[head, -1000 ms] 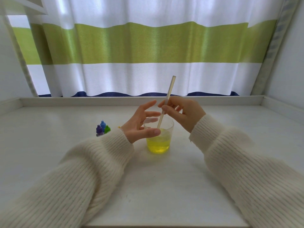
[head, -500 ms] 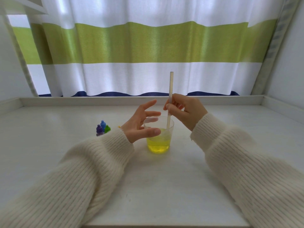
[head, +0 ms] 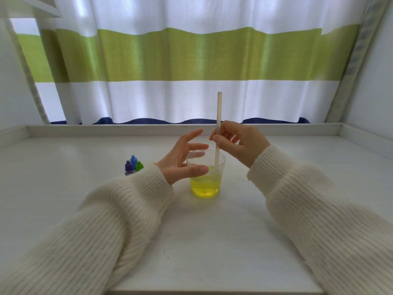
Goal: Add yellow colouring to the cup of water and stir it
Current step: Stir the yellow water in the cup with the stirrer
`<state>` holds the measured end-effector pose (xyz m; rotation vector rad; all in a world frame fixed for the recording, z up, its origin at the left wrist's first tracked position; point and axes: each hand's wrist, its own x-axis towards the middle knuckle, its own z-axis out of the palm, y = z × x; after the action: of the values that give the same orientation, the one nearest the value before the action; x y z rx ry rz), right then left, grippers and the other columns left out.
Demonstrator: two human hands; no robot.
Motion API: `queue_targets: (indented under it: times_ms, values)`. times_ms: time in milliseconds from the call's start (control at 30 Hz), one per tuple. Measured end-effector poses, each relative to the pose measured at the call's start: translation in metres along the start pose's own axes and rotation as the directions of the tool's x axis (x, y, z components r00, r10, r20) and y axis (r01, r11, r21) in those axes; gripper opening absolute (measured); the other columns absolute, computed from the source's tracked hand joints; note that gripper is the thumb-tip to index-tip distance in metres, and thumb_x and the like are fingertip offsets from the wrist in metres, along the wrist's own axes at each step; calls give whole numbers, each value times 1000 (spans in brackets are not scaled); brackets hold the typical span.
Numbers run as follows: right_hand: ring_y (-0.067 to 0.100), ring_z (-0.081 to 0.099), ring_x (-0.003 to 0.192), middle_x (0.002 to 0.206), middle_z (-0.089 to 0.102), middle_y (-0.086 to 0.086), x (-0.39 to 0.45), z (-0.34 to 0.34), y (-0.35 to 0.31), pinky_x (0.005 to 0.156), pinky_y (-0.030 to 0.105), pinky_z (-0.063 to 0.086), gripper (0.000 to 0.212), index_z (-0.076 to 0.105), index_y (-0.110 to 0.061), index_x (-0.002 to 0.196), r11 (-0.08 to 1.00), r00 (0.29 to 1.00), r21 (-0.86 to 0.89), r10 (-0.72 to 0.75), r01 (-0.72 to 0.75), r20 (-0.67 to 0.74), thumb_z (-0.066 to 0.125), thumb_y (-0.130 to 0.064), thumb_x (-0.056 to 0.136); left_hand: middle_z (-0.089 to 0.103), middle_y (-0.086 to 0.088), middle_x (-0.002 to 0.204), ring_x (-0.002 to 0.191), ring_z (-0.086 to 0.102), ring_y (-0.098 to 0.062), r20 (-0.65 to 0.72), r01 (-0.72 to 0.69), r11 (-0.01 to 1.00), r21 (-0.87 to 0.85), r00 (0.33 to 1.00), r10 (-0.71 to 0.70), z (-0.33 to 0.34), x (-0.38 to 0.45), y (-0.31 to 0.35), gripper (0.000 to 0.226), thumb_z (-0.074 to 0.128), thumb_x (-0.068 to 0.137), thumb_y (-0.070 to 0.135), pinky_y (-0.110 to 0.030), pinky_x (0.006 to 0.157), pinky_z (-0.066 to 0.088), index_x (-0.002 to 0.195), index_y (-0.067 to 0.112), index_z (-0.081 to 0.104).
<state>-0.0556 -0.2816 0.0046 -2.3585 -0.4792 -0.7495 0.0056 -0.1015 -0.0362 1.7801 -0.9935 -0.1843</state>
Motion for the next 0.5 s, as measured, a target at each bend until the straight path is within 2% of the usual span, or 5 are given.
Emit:
queue_targets:
  times_ms: [300,400,500]
  values:
    - [4,63,69,72,64,-9,-1,3,-3,65,9,49,9,60,-19,84,997,1000,71,6,-5,-17,52,-21,87,45,24,120,108,48,8,-8,-5,1000,-3,1000,5,0,0,0,85,74,44,61,-27,83,46,112,67,24]
    - [1,64,68,74,65,-9,-1,5,-4,65,12,52,8,60,-21,83,991,1000,136,12,-12,4,53,-22,86,45,25,119,105,48,12,-8,-6,1000,0,1000,6,1,0,0,84,74,41,66,-22,80,47,109,70,25]
    - [-2,63,69,75,66,-12,-2,6,-5,67,15,53,9,62,-22,86,985,1000,172,12,-15,21,53,-25,86,45,25,119,103,49,14,-11,-7,1000,2,1000,7,0,0,-1,83,75,44,62,-17,74,46,110,70,25]
